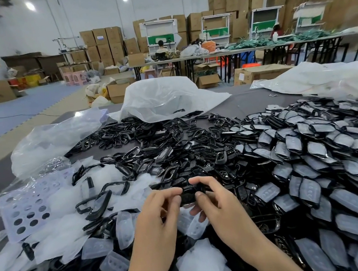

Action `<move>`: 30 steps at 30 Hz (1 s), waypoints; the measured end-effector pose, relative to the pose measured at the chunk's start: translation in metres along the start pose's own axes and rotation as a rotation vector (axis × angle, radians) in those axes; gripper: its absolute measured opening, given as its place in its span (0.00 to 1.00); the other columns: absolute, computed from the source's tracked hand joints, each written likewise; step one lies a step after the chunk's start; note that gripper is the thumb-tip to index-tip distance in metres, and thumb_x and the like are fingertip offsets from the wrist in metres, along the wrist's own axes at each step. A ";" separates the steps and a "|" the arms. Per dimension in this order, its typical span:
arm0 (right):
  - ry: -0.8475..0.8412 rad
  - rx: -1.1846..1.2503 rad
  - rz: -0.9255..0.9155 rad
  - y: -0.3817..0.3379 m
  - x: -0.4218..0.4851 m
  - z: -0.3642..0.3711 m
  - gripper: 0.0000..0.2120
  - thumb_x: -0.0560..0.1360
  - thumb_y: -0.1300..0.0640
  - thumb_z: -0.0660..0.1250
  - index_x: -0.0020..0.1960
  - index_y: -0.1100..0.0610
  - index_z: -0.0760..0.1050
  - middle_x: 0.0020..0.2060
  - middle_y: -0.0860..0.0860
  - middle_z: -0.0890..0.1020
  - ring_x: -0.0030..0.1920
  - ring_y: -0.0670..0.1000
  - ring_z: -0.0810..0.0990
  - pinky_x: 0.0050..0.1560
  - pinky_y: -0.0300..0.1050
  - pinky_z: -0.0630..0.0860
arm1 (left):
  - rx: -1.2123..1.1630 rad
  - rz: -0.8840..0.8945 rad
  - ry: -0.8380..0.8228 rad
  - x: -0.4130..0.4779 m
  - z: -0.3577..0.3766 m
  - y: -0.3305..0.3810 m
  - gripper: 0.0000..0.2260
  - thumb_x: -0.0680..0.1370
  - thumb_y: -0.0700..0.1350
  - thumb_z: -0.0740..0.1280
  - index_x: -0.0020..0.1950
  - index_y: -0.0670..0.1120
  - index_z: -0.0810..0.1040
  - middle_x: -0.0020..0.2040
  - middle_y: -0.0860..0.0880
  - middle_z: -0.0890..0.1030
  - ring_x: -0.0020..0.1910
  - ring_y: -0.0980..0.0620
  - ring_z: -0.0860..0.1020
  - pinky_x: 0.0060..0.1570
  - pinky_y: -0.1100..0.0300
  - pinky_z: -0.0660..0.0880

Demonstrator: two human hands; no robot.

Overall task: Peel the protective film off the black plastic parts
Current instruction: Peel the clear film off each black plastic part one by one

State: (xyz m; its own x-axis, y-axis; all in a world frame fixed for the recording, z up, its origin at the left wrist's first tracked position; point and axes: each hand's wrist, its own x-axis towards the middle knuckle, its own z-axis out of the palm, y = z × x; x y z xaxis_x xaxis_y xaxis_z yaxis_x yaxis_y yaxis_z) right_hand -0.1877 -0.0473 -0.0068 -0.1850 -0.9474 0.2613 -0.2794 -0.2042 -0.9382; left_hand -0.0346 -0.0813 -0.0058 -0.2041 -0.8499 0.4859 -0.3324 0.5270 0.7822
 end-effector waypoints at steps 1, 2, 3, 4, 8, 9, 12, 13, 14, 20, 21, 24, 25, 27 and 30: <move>-0.014 0.027 -0.006 -0.001 -0.001 0.001 0.16 0.83 0.58 0.60 0.58 0.35 0.74 0.41 0.46 0.86 0.43 0.48 0.85 0.44 0.40 0.80 | -0.018 -0.038 0.030 0.000 0.001 -0.001 0.10 0.79 0.43 0.67 0.50 0.60 0.80 0.46 0.59 0.80 0.46 0.59 0.78 0.44 0.72 0.71; -0.026 0.048 -0.007 -0.002 -0.001 0.003 0.17 0.83 0.58 0.60 0.58 0.35 0.75 0.42 0.47 0.86 0.43 0.48 0.85 0.45 0.40 0.80 | -0.040 -0.074 0.057 0.001 0.001 -0.001 0.09 0.79 0.44 0.68 0.49 0.60 0.80 0.46 0.58 0.81 0.46 0.59 0.78 0.44 0.72 0.71; -0.036 0.065 -0.009 -0.003 -0.002 0.004 0.17 0.84 0.58 0.60 0.58 0.35 0.75 0.42 0.47 0.86 0.44 0.49 0.85 0.46 0.41 0.80 | -0.069 -0.102 0.079 0.002 0.001 -0.002 0.09 0.79 0.44 0.68 0.48 0.59 0.80 0.46 0.57 0.80 0.46 0.60 0.78 0.45 0.71 0.72; -0.046 0.082 -0.011 -0.003 -0.003 0.005 0.16 0.84 0.58 0.60 0.58 0.35 0.76 0.42 0.48 0.86 0.45 0.49 0.86 0.47 0.41 0.80 | -0.111 -0.129 0.092 0.003 0.001 -0.002 0.08 0.79 0.43 0.69 0.47 0.58 0.80 0.46 0.56 0.80 0.47 0.60 0.79 0.45 0.71 0.73; -0.068 0.142 -0.010 -0.006 -0.005 0.008 0.16 0.84 0.60 0.61 0.57 0.38 0.77 0.43 0.50 0.86 0.46 0.51 0.86 0.48 0.40 0.80 | -0.309 -0.230 0.059 0.006 0.001 -0.001 0.08 0.79 0.41 0.68 0.45 0.55 0.78 0.38 0.55 0.82 0.36 0.57 0.79 0.38 0.68 0.74; -0.072 0.143 -0.011 -0.007 -0.005 0.007 0.16 0.84 0.60 0.61 0.57 0.38 0.77 0.43 0.50 0.86 0.46 0.51 0.86 0.49 0.41 0.80 | -0.325 -0.239 0.051 0.007 0.001 -0.002 0.09 0.79 0.40 0.68 0.45 0.55 0.77 0.36 0.54 0.81 0.35 0.55 0.78 0.37 0.66 0.74; -0.083 0.162 -0.011 -0.007 -0.005 0.006 0.16 0.84 0.60 0.60 0.57 0.39 0.77 0.44 0.51 0.86 0.46 0.52 0.85 0.50 0.43 0.81 | -0.299 -0.230 0.015 0.008 0.000 -0.002 0.08 0.79 0.41 0.68 0.50 0.55 0.76 0.36 0.55 0.80 0.35 0.54 0.77 0.38 0.64 0.73; -0.087 0.168 -0.013 -0.008 -0.006 0.005 0.15 0.84 0.60 0.61 0.57 0.39 0.77 0.43 0.51 0.86 0.46 0.52 0.85 0.50 0.43 0.81 | -0.266 -0.211 0.008 0.007 -0.001 -0.001 0.09 0.79 0.42 0.68 0.50 0.57 0.76 0.37 0.57 0.80 0.35 0.57 0.77 0.38 0.66 0.72; -0.088 0.165 -0.016 -0.008 -0.006 0.005 0.14 0.83 0.59 0.62 0.56 0.39 0.77 0.43 0.50 0.86 0.45 0.51 0.85 0.49 0.41 0.80 | -0.210 -0.179 0.010 0.006 -0.002 0.000 0.10 0.79 0.43 0.69 0.50 0.60 0.76 0.39 0.59 0.80 0.35 0.59 0.77 0.39 0.69 0.72; 0.106 0.103 -0.010 -0.005 0.000 -0.003 0.11 0.79 0.57 0.69 0.49 0.39 0.76 0.38 0.48 0.86 0.38 0.47 0.85 0.40 0.39 0.80 | 0.155 -0.002 0.000 0.002 -0.008 -0.001 0.06 0.78 0.60 0.60 0.53 0.67 0.72 0.47 0.64 0.79 0.48 0.62 0.77 0.45 0.71 0.72; 0.160 0.116 0.001 -0.005 0.002 -0.008 0.12 0.80 0.57 0.69 0.48 0.38 0.76 0.39 0.48 0.87 0.38 0.48 0.85 0.39 0.39 0.80 | 0.215 0.028 -0.032 0.002 -0.009 -0.004 0.07 0.78 0.61 0.58 0.55 0.67 0.71 0.47 0.64 0.78 0.50 0.62 0.76 0.45 0.70 0.73; 0.301 0.196 0.043 -0.001 0.007 -0.020 0.09 0.80 0.57 0.68 0.49 0.42 0.75 0.41 0.49 0.87 0.38 0.47 0.85 0.37 0.37 0.79 | 0.501 0.146 -0.187 -0.002 -0.009 -0.015 0.12 0.79 0.60 0.61 0.59 0.59 0.75 0.50 0.64 0.74 0.53 0.61 0.72 0.54 0.62 0.72; 0.335 0.219 0.056 0.001 0.009 -0.023 0.06 0.80 0.57 0.69 0.50 0.46 0.75 0.40 0.49 0.87 0.37 0.47 0.85 0.36 0.36 0.78 | 0.599 0.174 -0.230 -0.004 -0.008 -0.017 0.12 0.78 0.59 0.63 0.58 0.57 0.77 0.50 0.61 0.74 0.53 0.57 0.73 0.53 0.59 0.72; 0.366 0.235 0.075 0.004 0.011 -0.024 0.04 0.80 0.57 0.69 0.51 0.50 0.74 0.40 0.49 0.87 0.36 0.47 0.85 0.35 0.35 0.77 | 0.716 0.202 -0.276 -0.005 -0.006 -0.019 0.11 0.76 0.57 0.68 0.56 0.56 0.79 0.47 0.59 0.75 0.48 0.54 0.76 0.49 0.58 0.71; 0.357 0.226 0.097 0.006 0.010 -0.021 0.04 0.80 0.56 0.69 0.51 0.49 0.74 0.40 0.48 0.87 0.36 0.46 0.85 0.34 0.34 0.76 | 0.715 0.198 -0.290 -0.005 -0.005 -0.018 0.07 0.75 0.51 0.73 0.51 0.56 0.79 0.42 0.62 0.72 0.44 0.55 0.77 0.46 0.60 0.69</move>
State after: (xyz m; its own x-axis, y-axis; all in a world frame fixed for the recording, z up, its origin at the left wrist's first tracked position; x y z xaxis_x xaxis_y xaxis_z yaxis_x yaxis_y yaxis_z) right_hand -0.2113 -0.0530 -0.0046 -0.5254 -0.8283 0.1946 -0.0387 -0.2052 -0.9780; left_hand -0.0230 -0.0861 -0.0203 -0.5195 -0.7592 0.3921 -0.7552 0.6226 0.2048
